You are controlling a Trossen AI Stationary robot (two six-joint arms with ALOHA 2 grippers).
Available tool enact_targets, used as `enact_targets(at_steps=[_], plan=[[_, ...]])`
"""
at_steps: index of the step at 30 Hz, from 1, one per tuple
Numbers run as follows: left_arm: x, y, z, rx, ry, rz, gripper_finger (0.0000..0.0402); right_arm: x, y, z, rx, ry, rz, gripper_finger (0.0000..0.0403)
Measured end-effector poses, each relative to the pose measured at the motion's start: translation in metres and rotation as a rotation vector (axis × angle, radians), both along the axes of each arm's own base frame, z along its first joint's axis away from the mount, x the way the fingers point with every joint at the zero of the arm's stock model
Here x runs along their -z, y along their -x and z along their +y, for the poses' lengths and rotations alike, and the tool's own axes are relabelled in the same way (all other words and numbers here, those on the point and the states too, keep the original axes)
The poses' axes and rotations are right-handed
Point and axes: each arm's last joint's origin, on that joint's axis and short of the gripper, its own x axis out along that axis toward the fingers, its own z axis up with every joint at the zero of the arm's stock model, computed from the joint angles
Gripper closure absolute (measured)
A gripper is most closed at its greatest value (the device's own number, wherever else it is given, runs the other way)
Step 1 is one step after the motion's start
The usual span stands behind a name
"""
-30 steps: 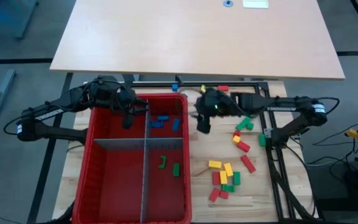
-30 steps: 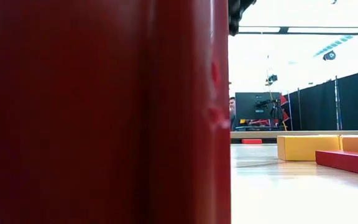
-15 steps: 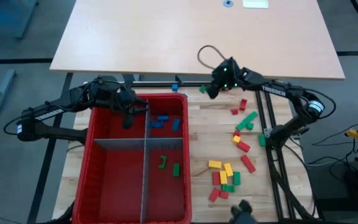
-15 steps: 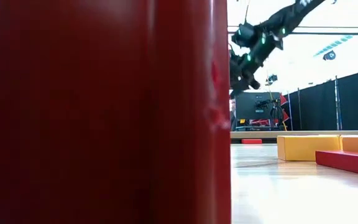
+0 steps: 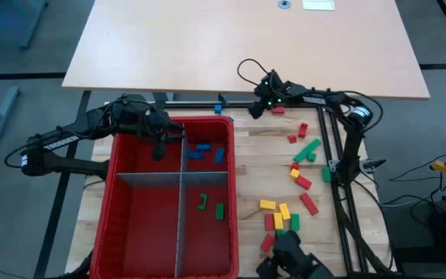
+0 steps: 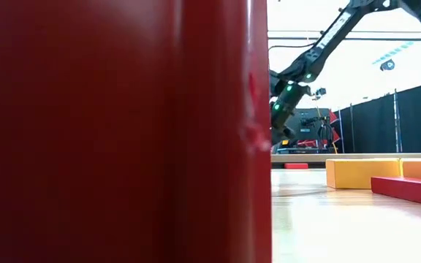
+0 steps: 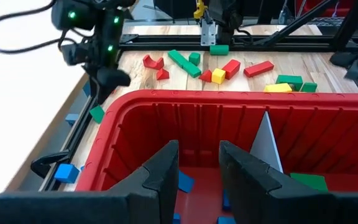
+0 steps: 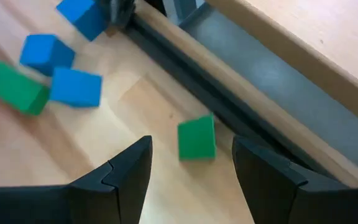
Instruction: Sort blocks
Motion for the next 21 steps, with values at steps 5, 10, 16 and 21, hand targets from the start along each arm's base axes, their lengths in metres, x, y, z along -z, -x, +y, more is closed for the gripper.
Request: enact_targets(at_steps=[5, 10, 16, 21], plan=[[0.000, 0.000, 0.000, -0.009, 0.017, 0.001, 0.0299, 0.010, -0.010, -0.015, 0.034, 0.021, 0.037, 0.0196], [0.000, 0.000, 0.000, -0.011, 0.021, 0.002, 0.0299, 0.017, -0.014, -0.019, 0.036, -0.013, 0.074, 0.0196], [0.000, 0.000, 0.000, -0.012, 0.023, 0.001, 0.0299, 0.027, -0.013, -0.020, 0.033, -0.021, 0.133, 0.0196], [0.000, 0.000, 0.000, -0.019, 0.035, -0.001, 0.0299, 0.029, -0.014, -0.020, 0.034, -0.022, 0.140, 0.0199]])
